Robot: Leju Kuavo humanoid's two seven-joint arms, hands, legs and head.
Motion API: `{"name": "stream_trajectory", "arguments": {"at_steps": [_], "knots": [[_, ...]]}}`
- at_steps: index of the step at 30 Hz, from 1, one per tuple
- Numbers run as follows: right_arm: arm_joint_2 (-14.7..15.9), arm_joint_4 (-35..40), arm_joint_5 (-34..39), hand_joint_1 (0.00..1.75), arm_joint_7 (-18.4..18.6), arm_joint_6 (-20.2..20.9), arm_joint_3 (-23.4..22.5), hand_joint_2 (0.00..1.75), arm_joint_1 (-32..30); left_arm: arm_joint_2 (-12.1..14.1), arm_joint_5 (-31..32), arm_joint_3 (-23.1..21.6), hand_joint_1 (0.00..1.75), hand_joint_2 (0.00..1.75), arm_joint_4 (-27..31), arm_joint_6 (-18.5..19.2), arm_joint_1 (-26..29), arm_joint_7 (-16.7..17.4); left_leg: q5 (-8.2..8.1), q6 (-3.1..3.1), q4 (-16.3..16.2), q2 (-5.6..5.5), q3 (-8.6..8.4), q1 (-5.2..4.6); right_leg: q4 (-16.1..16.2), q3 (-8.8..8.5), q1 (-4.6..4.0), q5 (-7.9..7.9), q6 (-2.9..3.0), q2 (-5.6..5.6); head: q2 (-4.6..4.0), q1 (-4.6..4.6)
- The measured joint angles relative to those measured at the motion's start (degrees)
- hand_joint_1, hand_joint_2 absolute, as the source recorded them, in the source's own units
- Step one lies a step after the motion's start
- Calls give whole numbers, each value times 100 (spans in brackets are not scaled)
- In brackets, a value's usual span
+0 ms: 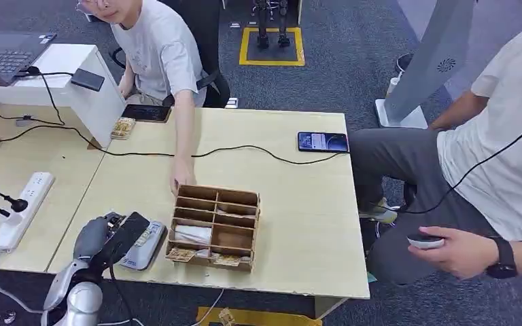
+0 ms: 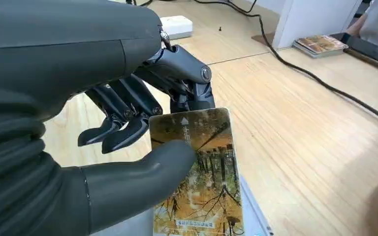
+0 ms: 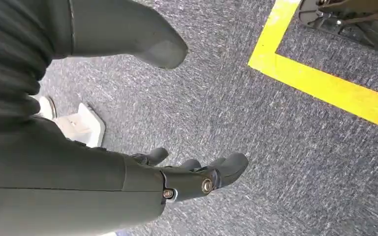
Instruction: Pass the card to the sensor for recognition and then transmit it.
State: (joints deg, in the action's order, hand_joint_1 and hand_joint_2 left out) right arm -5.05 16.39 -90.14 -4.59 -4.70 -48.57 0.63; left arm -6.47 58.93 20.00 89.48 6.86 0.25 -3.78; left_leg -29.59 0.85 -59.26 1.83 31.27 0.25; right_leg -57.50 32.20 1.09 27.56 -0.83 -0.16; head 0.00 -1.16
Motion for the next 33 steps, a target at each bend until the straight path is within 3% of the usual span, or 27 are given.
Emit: {"name": "stream_trajectory", "arguments": {"at_steps": [25,27,30,33], "knots": [[0,-22,0,0,-7,15,170,175,4,-144,583,18,175,175,-573,-374,-180,50,0,0,0,-1,0,0,0,-1,0,0,0,-1,0,0],[0,-22,0,0,-7,13,170,175,5,-168,329,55,175,175,-583,-295,-199,-86,0,0,0,-1,0,0,0,-1,0,0,0,-1,0,0],[11,-37,0,0,-2,15,175,175,4,-241,-706,192,175,175,-577,59,-258,-376,0,0,0,-2,0,0,0,-2,0,0,0,-2,0,0],[28,-50,0,0,-2,15,184,175,4,-330,-1759,359,175,175,-496,374,-325,-411,1,0,0,-1,0,0,0,-2,0,-1,0,-1,0,0]]}}
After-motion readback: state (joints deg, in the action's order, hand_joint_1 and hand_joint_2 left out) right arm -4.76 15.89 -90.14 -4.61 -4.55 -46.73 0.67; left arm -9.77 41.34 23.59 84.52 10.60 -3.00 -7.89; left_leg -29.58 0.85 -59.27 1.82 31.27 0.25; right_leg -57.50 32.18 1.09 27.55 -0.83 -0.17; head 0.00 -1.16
